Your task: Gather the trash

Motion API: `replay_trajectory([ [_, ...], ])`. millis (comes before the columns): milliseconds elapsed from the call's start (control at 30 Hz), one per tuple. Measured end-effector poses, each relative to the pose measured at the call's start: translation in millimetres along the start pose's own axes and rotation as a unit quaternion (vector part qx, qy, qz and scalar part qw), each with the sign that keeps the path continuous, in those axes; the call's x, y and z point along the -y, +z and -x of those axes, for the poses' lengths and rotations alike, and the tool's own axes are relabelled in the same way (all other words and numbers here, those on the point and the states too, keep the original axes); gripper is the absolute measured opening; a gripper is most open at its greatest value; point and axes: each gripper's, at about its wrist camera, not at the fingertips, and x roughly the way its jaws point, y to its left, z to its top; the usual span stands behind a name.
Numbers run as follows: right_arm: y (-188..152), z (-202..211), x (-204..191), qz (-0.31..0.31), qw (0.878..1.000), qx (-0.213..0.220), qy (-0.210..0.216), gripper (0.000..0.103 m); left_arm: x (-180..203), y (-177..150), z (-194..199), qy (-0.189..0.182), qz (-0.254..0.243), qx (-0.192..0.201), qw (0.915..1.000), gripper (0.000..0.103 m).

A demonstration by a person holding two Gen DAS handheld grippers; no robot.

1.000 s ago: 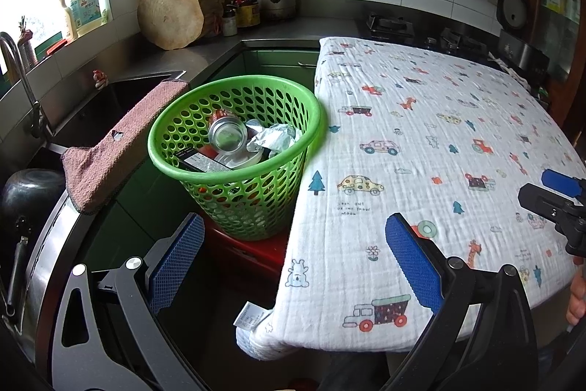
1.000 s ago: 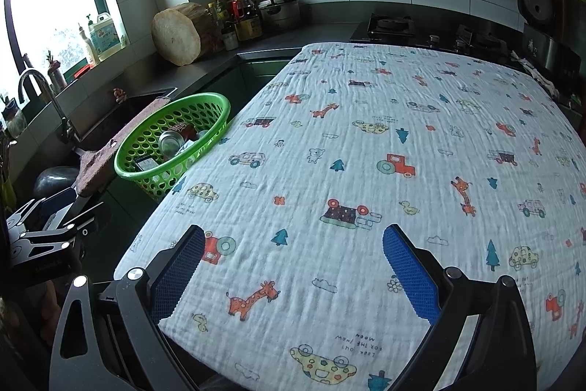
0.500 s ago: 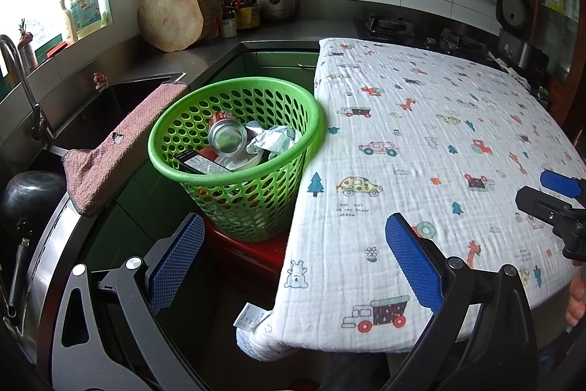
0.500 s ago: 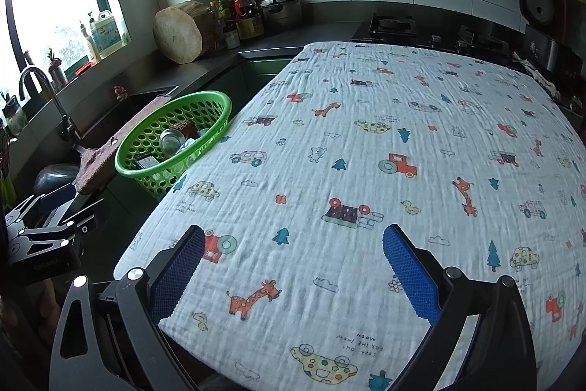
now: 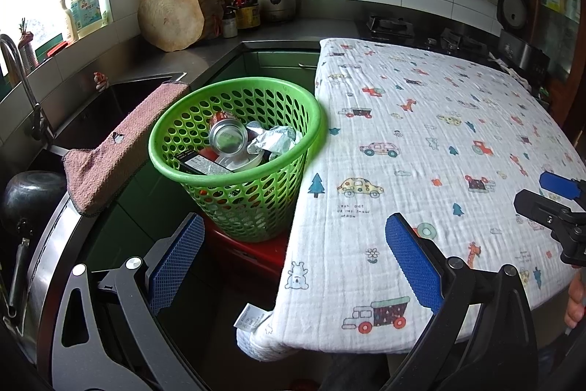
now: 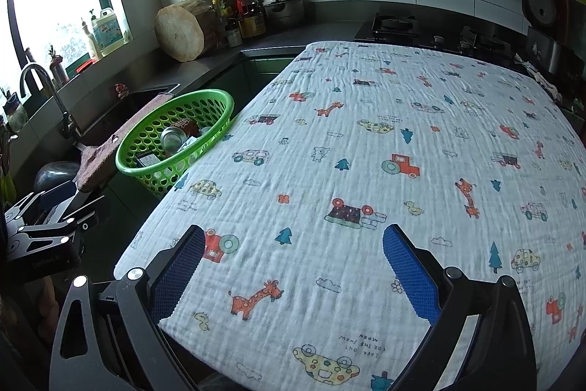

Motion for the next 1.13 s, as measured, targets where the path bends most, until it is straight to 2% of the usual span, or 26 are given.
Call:
replay_trajectory([
  [1133,-2.8,-2.2,-0.3,0.001,1.000,-0.004,0.001,0.094,1.7,-0.9,-0.6,-0.010,0.002,0.002,0.9999,0.098],
])
